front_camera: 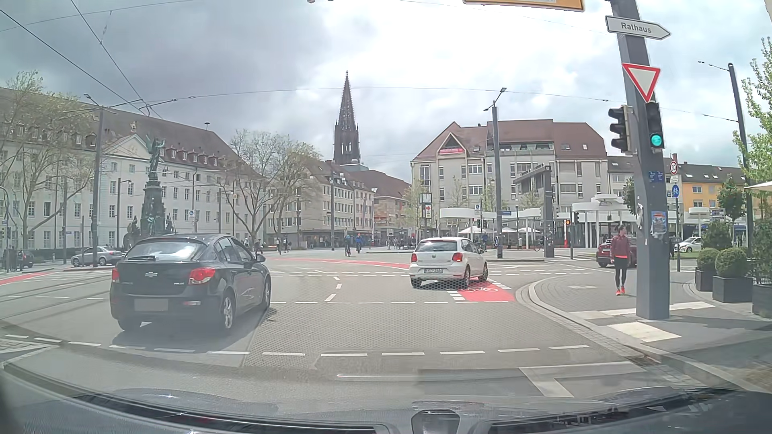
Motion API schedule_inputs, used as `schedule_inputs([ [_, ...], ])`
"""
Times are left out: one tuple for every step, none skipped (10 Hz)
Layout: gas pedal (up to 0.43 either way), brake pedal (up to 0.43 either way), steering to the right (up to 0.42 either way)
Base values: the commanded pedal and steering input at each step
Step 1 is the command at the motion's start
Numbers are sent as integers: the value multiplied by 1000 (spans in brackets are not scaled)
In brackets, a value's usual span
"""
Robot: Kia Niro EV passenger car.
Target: Follow the waypoints while adhering to traffic rules and regulations
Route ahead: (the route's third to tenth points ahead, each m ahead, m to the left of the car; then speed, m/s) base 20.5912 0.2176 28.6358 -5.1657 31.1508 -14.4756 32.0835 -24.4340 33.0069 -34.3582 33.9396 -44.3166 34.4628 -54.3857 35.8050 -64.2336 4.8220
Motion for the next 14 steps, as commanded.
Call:
schedule_inputs([
  [87, 0, 1],
  [87, 0, 2],
  [87, 0, 1],
  [87, 0, 1],
  [87, 0, 2],
  [87, 0, 3],
  [87, 0, 1],
  [87, 0, -3],
  [87, 0, -3],
  [87, 0, -3],
  [87, 0, -1],
  [87, 0, 0],
  [87, 0, 4],
  [20, 0, 9],
])
